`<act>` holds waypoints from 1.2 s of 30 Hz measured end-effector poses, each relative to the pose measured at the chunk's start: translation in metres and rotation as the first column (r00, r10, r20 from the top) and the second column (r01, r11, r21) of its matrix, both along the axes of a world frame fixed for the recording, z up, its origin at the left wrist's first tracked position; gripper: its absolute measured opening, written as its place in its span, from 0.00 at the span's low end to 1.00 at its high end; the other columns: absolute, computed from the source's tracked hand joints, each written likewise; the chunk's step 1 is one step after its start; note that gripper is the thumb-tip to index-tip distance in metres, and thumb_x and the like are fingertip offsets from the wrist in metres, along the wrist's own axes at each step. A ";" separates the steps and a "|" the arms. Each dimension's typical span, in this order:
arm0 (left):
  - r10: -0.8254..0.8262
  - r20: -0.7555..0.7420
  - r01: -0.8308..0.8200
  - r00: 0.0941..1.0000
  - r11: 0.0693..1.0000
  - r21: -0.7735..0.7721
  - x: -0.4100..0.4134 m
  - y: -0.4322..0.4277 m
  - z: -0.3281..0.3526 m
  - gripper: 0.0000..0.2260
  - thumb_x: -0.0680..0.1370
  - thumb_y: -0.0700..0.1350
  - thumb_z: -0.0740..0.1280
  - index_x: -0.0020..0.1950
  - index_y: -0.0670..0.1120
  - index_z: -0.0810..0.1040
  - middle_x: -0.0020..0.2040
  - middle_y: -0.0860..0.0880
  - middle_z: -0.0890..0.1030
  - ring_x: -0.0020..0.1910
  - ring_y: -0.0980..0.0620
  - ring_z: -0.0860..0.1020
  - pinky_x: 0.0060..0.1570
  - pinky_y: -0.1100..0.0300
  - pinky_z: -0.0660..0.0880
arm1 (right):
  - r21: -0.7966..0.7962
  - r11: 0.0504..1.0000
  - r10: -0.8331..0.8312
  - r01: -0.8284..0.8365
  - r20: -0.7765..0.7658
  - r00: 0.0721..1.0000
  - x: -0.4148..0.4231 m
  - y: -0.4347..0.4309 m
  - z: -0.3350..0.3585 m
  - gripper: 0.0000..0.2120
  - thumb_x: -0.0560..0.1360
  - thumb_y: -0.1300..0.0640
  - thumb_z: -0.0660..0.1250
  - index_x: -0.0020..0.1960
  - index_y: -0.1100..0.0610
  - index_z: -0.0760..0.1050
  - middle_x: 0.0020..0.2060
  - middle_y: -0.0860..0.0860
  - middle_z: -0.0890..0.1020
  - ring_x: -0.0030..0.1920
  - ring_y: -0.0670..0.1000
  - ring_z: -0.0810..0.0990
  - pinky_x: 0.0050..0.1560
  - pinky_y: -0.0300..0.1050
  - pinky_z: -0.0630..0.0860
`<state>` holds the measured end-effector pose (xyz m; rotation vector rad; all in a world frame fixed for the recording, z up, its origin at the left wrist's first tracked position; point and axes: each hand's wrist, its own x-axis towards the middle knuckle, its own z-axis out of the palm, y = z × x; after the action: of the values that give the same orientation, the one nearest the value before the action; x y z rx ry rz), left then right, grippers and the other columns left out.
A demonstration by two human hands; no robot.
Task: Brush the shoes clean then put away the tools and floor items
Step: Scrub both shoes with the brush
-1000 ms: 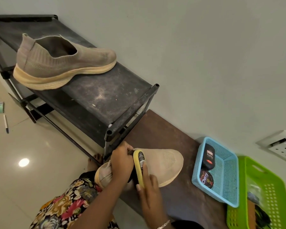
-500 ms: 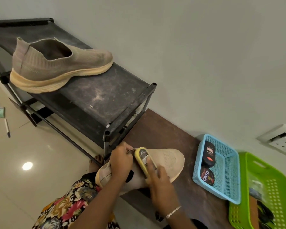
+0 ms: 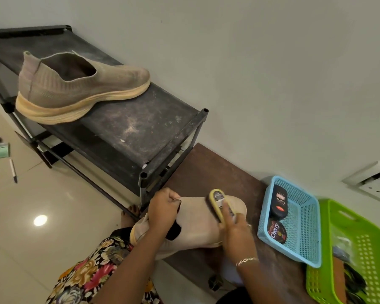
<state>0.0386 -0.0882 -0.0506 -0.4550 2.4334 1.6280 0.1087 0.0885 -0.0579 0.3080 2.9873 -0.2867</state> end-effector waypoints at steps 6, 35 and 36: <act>0.044 0.004 -0.044 0.999 0.999 0.018 0.000 0.001 0.000 0.12 0.73 0.36 0.66 0.33 0.51 0.71 0.32 0.56 0.75 0.38 0.52 0.75 0.40 0.61 0.67 | -0.430 0.892 0.168 -0.142 0.022 0.986 0.023 -0.065 0.021 0.33 0.77 0.47 0.50 0.74 0.54 0.35 0.52 0.48 0.64 0.41 0.41 0.67 0.47 0.36 0.67; 0.107 -0.032 -0.106 0.994 0.994 0.027 0.005 0.008 0.000 0.09 0.72 0.34 0.66 0.36 0.46 0.74 0.31 0.53 0.74 0.37 0.50 0.74 0.38 0.61 0.66 | -0.520 0.848 0.104 -0.097 -0.016 0.994 0.040 -0.086 0.018 0.32 0.75 0.36 0.46 0.68 0.43 0.29 0.56 0.49 0.65 0.46 0.44 0.69 0.43 0.27 0.66; 0.114 -0.012 -0.114 0.993 0.992 0.045 0.004 0.007 -0.001 0.09 0.72 0.33 0.66 0.36 0.45 0.74 0.32 0.53 0.75 0.37 0.50 0.75 0.39 0.61 0.67 | -0.522 0.840 0.149 -0.148 -0.041 0.988 0.045 -0.086 0.014 0.33 0.73 0.33 0.44 0.68 0.42 0.30 0.56 0.48 0.65 0.49 0.43 0.69 0.45 0.25 0.65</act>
<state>0.0425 -0.0813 -0.0517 -0.5873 2.4170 1.7319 0.1535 0.0030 -0.0441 0.0127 2.7563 -1.0530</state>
